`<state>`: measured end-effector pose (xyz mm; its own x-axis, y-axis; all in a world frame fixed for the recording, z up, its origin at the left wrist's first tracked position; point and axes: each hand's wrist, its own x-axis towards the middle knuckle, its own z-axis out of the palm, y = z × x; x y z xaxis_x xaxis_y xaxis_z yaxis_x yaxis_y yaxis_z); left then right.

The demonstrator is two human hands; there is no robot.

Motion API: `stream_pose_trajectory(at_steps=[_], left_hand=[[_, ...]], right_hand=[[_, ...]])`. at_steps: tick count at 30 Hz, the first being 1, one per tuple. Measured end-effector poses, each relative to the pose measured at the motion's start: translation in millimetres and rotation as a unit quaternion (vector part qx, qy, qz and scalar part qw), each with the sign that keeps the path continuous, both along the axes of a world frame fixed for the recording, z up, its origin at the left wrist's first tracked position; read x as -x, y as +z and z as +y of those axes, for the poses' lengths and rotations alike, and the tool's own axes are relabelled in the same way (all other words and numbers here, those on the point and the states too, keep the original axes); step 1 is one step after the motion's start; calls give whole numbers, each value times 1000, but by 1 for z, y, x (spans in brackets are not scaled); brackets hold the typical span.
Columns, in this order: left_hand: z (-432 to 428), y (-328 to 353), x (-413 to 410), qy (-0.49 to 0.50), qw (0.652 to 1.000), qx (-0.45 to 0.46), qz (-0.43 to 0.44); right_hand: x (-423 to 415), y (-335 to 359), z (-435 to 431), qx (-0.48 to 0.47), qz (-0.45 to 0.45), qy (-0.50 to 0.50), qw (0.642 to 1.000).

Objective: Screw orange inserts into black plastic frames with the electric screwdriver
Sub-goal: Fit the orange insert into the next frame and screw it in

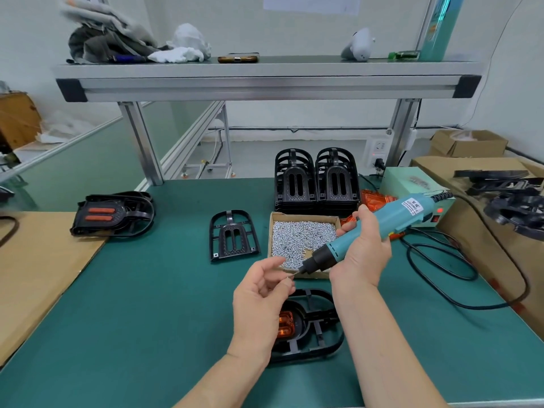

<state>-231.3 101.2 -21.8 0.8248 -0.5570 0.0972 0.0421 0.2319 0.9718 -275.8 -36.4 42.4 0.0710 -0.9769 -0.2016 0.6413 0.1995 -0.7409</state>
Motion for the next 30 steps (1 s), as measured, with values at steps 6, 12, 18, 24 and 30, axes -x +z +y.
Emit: stream_pose_trajectory(at_steps=[6, 12, 18, 24, 30], left_hand=[[4, -3, 2, 12, 993, -39, -109], [9, 0, 2, 38, 970, -93, -220], [24, 3, -11, 4, 945, -181, -272], [54, -15, -40, -130, 876, -308, -347], [56, -32, -44, -173, 804, -346, -452]], right_hand=[[-3, -1, 3, 11, 6, 5, 1000], [-3, 2, 9, 60, 13, 6, 998], [1, 4, 19, 132, 32, 7, 991], [7, -6, 32, 205, 62, 45, 976], [3, -15, 45, 236, 104, 73, 963]])
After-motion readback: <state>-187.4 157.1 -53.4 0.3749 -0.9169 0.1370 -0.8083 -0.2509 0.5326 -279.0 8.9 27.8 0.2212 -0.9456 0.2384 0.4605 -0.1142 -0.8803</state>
